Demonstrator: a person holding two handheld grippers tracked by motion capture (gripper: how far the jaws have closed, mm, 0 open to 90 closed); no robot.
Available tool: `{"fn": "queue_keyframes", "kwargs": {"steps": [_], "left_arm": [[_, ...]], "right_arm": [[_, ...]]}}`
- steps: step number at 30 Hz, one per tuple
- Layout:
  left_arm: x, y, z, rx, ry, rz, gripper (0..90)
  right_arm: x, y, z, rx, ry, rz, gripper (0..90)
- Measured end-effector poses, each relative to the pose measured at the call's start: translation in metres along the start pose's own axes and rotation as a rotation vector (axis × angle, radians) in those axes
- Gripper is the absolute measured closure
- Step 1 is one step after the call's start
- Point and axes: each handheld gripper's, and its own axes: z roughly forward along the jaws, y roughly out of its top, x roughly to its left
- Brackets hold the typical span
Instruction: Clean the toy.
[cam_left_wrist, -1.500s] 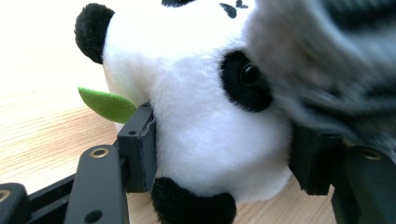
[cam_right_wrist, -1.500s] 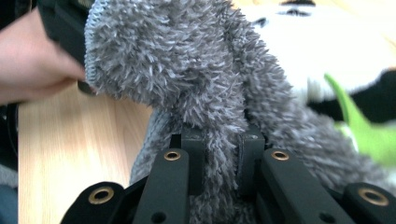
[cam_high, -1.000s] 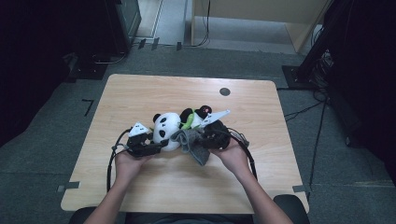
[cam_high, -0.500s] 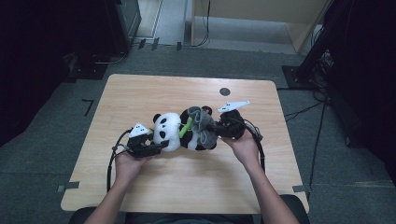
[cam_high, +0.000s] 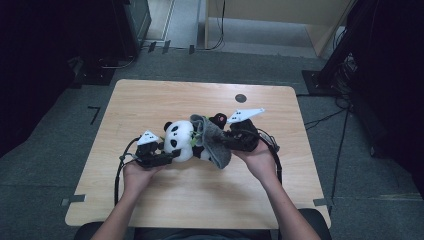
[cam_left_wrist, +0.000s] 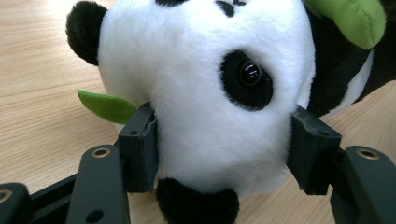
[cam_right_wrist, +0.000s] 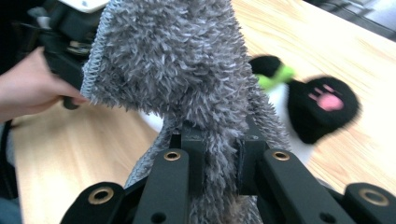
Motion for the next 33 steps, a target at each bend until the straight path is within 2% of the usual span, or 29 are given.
{"fn": "queue_keyframes", "kwargs": {"steps": [2, 3, 5, 9, 15, 22, 27, 30, 33], "left_arm": [[0.0, 0.0, 0.0, 0.001, 0.0, -0.001, 36.0], [0.0, 0.0, 0.0, 0.001, -0.001, -0.001, 36.0], [0.0, 0.0, 0.0, 0.001, -0.002, -0.002, 36.0], [0.0, 0.0, 0.0, 0.002, 0.001, -0.002, 36.1], [0.0, 0.001, 0.0, 0.002, 0.003, -0.001, 36.6], [0.0, 0.001, 0.0, 0.004, 0.003, -0.002, 36.7], [-0.001, 0.001, 0.0, 0.007, 0.006, 0.0, 36.9], [0.0, 0.001, 0.0, 0.005, 0.006, 0.0, 37.1], [-0.001, 0.001, 0.0, 0.003, 0.007, -0.001, 37.4]], "right_arm": [[0.004, 0.001, 0.001, 0.0, 0.013, -0.006, 78.7], [0.014, 0.001, 0.005, 0.01, 0.04, -0.02, 78.7], [0.017, 0.001, 0.007, 0.017, 0.047, -0.028, 78.7], [0.03, -0.002, 0.021, 0.055, 0.079, -0.051, 78.7], [0.043, -0.015, 0.044, 0.126, 0.112, -0.057, 78.7], [0.047, -0.029, 0.051, 0.177, 0.107, -0.064, 78.6], [0.044, -0.035, 0.069, 0.208, 0.073, -0.072, 78.6], [0.046, -0.033, 0.087, 0.234, 0.088, -0.073, 78.7], [0.048, -0.031, 0.095, 0.238, 0.092, -0.068, 78.7]]}}
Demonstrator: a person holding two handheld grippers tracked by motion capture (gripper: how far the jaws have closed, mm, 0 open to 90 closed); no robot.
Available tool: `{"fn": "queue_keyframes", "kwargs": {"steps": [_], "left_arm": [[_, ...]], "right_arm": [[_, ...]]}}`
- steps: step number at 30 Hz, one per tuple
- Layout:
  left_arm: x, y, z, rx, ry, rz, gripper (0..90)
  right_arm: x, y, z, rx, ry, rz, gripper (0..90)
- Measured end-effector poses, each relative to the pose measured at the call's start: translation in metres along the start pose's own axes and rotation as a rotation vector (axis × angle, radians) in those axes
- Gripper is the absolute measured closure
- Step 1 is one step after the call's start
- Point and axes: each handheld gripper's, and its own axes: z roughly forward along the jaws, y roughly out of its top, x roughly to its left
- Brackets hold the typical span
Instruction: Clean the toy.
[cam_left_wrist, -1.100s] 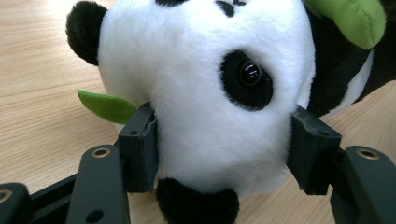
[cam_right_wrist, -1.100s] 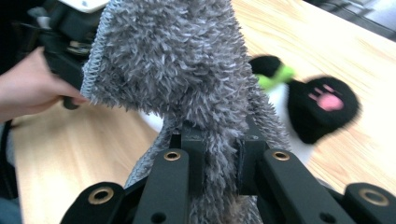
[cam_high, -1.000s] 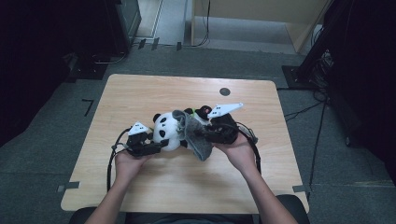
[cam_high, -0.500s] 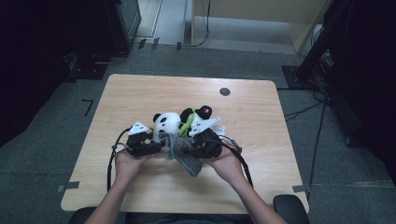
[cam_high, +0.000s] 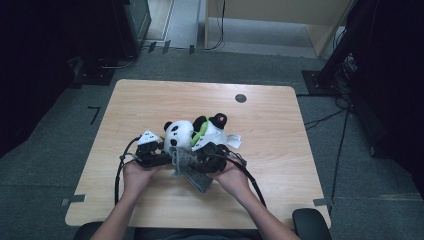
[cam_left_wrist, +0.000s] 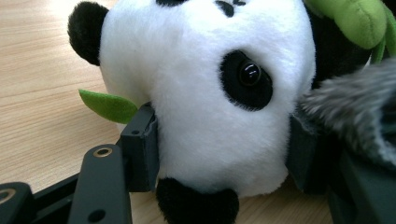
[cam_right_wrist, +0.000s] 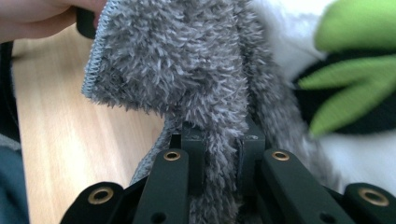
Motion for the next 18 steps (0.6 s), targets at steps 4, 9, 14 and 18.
{"fn": "queue_keyframes", "kwargs": {"steps": [4, 9, 14, 18], "left_arm": [[0.0, 0.0, 0.0, -0.001, 0.002, -0.008, 38.6], [-0.001, -0.001, 0.0, 0.001, 0.018, 0.009, 41.0], [0.0, -0.001, 0.001, -0.001, 0.013, 0.009, 40.8], [-0.001, -0.002, 0.001, 0.002, 0.019, 0.019, 40.8]], "right_arm": [[0.003, 0.009, 0.015, 0.008, -0.015, -0.024, 78.6], [0.001, 0.011, 0.021, 0.012, -0.08, -0.04, 78.5], [-0.005, 0.0, 0.007, -0.012, -0.134, -0.041, 78.7], [-0.012, -0.012, -0.013, -0.041, -0.138, -0.004, 78.8]]}}
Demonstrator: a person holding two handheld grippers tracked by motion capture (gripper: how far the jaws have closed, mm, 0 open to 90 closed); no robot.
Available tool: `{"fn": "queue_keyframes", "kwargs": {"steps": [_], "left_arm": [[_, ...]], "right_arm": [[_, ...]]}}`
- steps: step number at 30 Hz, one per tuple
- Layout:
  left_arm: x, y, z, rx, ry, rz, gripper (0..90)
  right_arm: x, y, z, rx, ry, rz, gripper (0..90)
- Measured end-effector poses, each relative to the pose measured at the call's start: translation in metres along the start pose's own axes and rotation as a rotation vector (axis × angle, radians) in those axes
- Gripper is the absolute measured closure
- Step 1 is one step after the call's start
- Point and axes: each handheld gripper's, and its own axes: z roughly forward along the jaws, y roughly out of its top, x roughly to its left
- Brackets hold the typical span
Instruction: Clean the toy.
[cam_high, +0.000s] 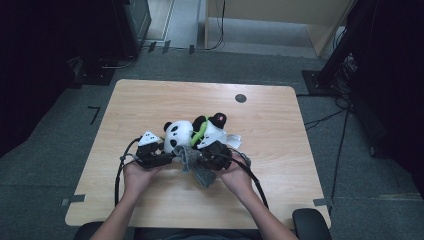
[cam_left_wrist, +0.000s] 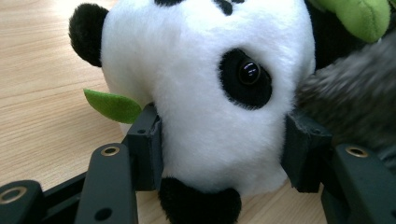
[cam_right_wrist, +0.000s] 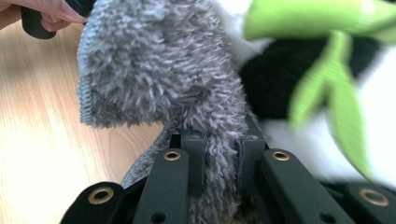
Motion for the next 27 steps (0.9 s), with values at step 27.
{"fn": "queue_keyframes", "kwargs": {"steps": [27], "left_arm": [[0.001, 0.0, 0.0, 0.001, -0.01, -0.015, 40.3]], "right_arm": [[-0.034, -0.048, -0.078, -0.047, -0.068, 0.133, 79.0]]}}
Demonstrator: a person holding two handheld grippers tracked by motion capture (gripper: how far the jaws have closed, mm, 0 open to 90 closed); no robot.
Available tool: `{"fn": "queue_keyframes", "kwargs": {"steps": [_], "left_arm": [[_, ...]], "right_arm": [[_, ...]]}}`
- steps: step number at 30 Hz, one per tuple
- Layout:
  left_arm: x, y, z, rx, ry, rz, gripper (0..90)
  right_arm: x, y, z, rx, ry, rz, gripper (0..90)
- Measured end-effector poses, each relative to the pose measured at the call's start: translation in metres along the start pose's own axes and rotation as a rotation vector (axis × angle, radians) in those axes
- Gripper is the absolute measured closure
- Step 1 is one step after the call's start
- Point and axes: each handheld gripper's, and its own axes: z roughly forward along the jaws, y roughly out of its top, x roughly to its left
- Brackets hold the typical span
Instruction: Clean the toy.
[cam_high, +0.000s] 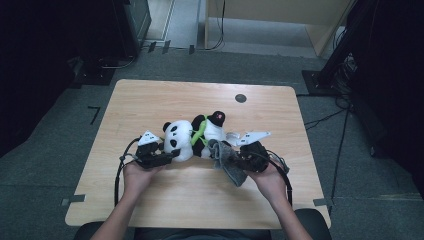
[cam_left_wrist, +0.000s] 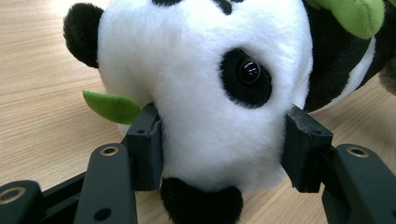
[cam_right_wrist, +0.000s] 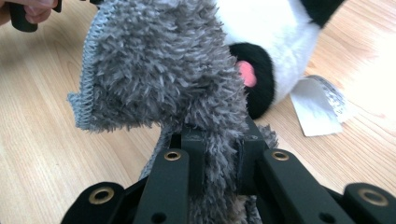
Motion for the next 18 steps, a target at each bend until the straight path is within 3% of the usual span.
{"fn": "queue_keyframes", "kwargs": {"steps": [3, 6, 8, 10, 12, 18], "left_arm": [[-0.001, 0.0, 0.0, 0.002, 0.002, 0.001, 40.1], [-0.001, 0.0, -0.001, 0.005, 0.004, 0.004, 39.9], [-0.001, 0.0, -0.001, 0.005, 0.004, 0.001, 39.7], [-0.001, 0.0, -0.001, 0.005, 0.004, 0.001, 39.7], [-0.001, 0.001, -0.001, 0.005, 0.003, 0.002, 39.6], [-0.001, 0.001, -0.001, 0.01, 0.0, 0.002, 39.6]], "right_arm": [[0.003, 0.0, -0.004, -0.008, 0.032, 0.001, 79.0], [0.014, 0.005, -0.004, -0.009, 0.051, -0.037, 79.1], [0.025, 0.011, 0.0, -0.01, 0.091, -0.061, 79.0], [0.028, 0.013, 0.003, -0.009, 0.1, -0.071, 79.0], [0.04, 0.02, 0.014, 0.002, 0.134, -0.097, 79.0], [0.054, 0.029, 0.037, 0.042, 0.179, -0.136, 79.0]]}}
